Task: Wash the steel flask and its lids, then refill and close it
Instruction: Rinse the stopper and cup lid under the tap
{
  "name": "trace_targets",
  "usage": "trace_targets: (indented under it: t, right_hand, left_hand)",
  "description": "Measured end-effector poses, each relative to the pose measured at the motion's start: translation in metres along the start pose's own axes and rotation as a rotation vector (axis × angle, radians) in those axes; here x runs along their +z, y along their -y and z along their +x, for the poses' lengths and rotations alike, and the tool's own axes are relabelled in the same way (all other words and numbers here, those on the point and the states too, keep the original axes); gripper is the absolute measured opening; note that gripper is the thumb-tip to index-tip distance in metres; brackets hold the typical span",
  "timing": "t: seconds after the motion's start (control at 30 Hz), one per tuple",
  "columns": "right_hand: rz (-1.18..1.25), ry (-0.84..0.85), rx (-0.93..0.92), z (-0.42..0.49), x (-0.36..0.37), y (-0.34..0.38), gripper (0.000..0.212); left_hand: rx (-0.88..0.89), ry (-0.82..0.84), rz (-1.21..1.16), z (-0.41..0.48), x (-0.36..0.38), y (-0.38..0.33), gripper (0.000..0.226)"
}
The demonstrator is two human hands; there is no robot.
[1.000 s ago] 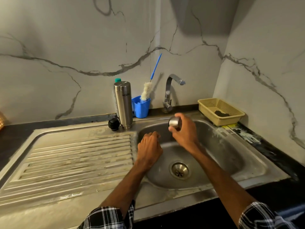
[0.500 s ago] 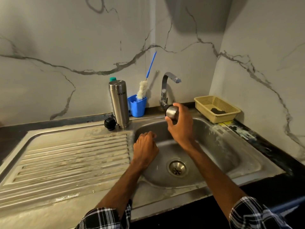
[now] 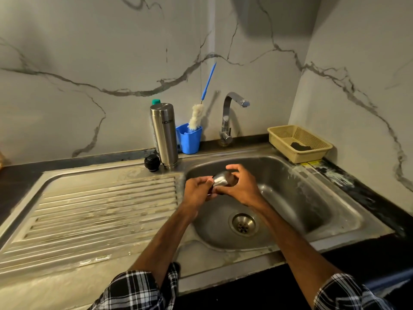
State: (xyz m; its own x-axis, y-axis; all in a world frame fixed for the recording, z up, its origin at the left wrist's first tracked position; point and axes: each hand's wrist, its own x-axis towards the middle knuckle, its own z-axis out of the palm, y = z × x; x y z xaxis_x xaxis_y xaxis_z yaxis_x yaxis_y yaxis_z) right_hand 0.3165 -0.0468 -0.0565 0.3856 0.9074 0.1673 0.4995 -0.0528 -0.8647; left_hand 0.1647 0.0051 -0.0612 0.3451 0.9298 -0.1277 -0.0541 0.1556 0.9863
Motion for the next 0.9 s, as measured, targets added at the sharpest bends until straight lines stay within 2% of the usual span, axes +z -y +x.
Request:
trace_targets:
  t: [0.1, 0.17, 0.3, 0.4, 0.47, 0.5, 0.6, 0.63, 0.77, 0.8, 0.9]
  right_hand:
    - [0.128, -0.058, -0.014, 0.000, -0.003, 0.003, 0.077]
    - [0.104, -0.056, -0.070, -0.002, -0.002, 0.002, 0.068]
    - [-0.010, -0.082, -0.130, -0.006, -0.006, 0.018, 0.067]
    - [-0.014, -0.336, -0.266, -0.003, -0.017, 0.044, 0.070]
    - [-0.028, -0.418, -0.322, -0.001, -0.016, 0.048, 0.069]
    - [-0.059, -0.383, -0.275, -0.004, -0.011, 0.044, 0.068]
    - [-0.208, -0.110, -0.042, -0.008, 0.002, 0.022, 0.064]
    - [-0.225, -0.119, -0.027, -0.007, 0.002, 0.022, 0.064]
    - [-0.162, -0.411, -0.173, -0.003, -0.008, 0.044, 0.064]
    - [-0.165, -0.398, -0.165, -0.006, -0.006, 0.043, 0.064]
    - [-0.223, -0.150, -0.011, -0.012, 0.004, 0.027, 0.058]
  left_hand:
    - [-0.135, 0.091, -0.254, -0.004, -0.001, -0.009, 0.020]
    - [-0.172, 0.118, -0.333, -0.004, -0.001, -0.009, 0.021]
    - [-0.009, 0.047, -0.088, -0.007, 0.002, -0.008, 0.021]
    - [0.089, -0.063, 0.034, -0.002, 0.001, -0.005, 0.017]
    - [0.113, -0.114, 0.097, 0.001, -0.002, -0.003, 0.016]
    - [0.127, -0.133, 0.135, 0.002, -0.004, -0.003, 0.018]
    - [0.159, -0.156, 0.196, 0.002, -0.006, -0.001, 0.025]
    - [0.160, -0.162, 0.213, 0.002, -0.006, -0.001, 0.026]
    - [0.170, -0.171, 0.236, 0.003, -0.007, -0.001, 0.024]
    - [0.174, -0.177, 0.250, 0.003, -0.007, -0.001, 0.024]
    - [0.209, -0.186, 0.311, 0.003, -0.008, 0.002, 0.027]
